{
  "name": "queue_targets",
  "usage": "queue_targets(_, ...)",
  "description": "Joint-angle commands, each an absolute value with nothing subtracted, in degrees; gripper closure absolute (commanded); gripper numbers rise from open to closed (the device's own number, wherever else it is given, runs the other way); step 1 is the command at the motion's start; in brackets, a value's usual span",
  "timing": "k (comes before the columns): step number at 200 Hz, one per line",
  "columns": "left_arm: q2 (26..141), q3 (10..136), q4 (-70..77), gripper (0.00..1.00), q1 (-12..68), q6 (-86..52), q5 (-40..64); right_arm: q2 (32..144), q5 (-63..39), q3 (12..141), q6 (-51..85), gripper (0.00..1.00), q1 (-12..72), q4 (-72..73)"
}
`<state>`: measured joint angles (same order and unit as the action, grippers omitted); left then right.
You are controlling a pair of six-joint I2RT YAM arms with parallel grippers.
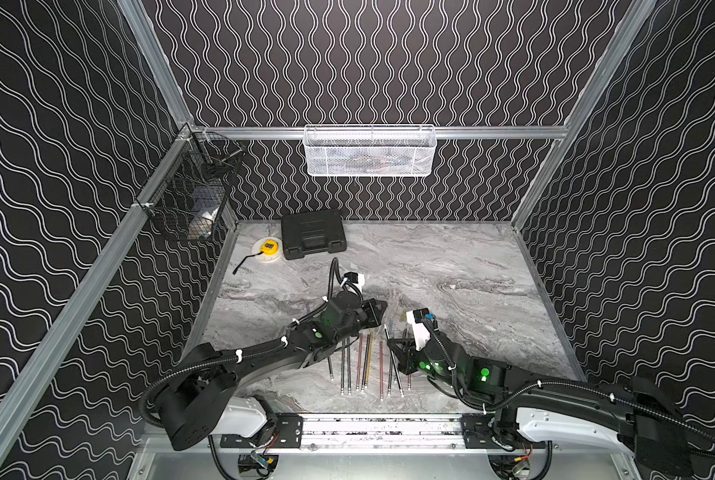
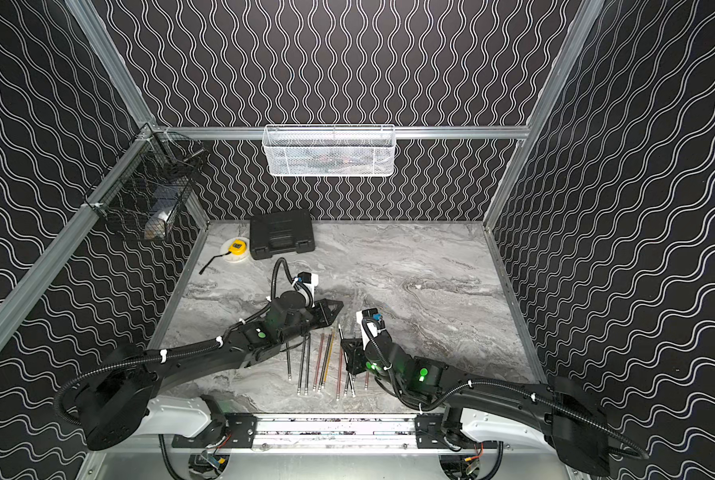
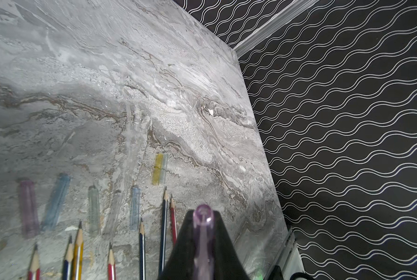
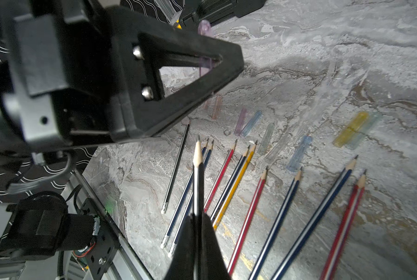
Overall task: Remove the protective cover of the pencils
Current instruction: Remove the protective sleeve from the pencil, then place the pencil at the center of the board.
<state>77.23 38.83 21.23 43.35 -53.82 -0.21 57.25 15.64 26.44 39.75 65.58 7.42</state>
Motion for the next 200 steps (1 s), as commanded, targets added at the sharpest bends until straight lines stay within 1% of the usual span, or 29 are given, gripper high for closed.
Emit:
queue_targets(1, 76.4, 38.2, 22.2, 0.89, 43.2, -52.9, -1.7, 57.1, 17.3, 26.2, 40.8, 1.00, 65.7, 7.1)
queue_targets(35, 76.1, 38.0, 21.7, 0.89, 43.2, -52.6, -2.3, 56.4, 21.5, 25.9, 43.3, 1.00, 65.8, 4.2)
queue_targets(64, 75.8, 38.0, 20.6, 0.90, 43.2, -51.9, -3.2, 54.6, 30.1, 25.4, 48.3, 1.00, 65.4, -2.3)
queue_targets(94, 75.5, 37.7, 20.5, 0.90, 43.2, -51.8, -3.5, 53.4, 34.8, 25.5, 54.0, 1.00, 63.1, -11.0)
queue_targets(122, 75.5, 37.5, 20.6, 0.90, 43.2, -51.9, -3.2, 51.9, 33.4, 23.0, 57.7, 1.00, 58.8, -14.0)
queue_targets(152, 75.6, 37.4, 20.8, 0.90, 43.2, -52.0, -3.1, 51.2, 29.0, 20.0, 58.1, 1.00, 53.8, -12.8)
queue_targets(200, 75.9, 37.5, 20.9, 0.90, 43.2, -52.2, -3.1, 56.7, 26.1, 18.8, 58.7, 1.00, 52.5, -10.2)
